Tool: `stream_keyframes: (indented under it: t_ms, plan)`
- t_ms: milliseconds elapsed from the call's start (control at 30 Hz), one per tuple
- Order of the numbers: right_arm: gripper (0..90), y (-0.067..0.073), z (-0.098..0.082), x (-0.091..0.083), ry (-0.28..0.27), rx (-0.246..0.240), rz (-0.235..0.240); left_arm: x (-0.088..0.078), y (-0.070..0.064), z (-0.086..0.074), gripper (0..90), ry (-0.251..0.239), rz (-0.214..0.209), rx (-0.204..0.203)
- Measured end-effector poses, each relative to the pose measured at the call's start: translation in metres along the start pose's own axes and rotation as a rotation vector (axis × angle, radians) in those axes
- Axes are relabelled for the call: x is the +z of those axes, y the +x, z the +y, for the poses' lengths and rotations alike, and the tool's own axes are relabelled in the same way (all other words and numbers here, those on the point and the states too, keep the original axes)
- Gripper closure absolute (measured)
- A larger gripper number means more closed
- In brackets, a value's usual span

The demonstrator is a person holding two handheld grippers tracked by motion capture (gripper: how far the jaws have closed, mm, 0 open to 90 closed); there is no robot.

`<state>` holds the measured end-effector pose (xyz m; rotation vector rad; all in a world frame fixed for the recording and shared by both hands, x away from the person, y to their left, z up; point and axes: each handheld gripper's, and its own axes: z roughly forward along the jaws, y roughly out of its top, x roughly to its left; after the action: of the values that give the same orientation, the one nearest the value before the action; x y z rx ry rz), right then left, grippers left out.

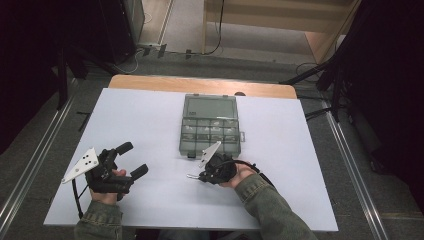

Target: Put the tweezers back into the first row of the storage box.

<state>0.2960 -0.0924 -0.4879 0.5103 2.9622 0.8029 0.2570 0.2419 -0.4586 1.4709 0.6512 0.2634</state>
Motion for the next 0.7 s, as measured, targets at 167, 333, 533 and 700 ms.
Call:
stream_keyframes:
  t_ms: [167, 333, 533, 700]
  plan:
    - [85.9, -0.004, -0.002, -0.01, -0.033, 0.007, 0.003, 0.0, 0.0, 0.0, 0.0, 0.003, 0.0, 0.002]
    - [85.9, -0.008, -0.001, -0.018, -0.063, 0.016, 0.005, 0.0, 0.0, 0.0, 0.0, 0.002, 0.0, 0.003]
    - [85.9, -0.016, 0.003, -0.033, -0.094, 0.011, -0.014, 0.0, 0.0, 0.0, 0.0, -0.001, 0.0, 0.002]
    - [85.9, -0.021, 0.006, -0.042, -0.12, 0.022, -0.003, 0.0, 0.0, 0.0, 0.0, -0.001, 0.003, 0.006]
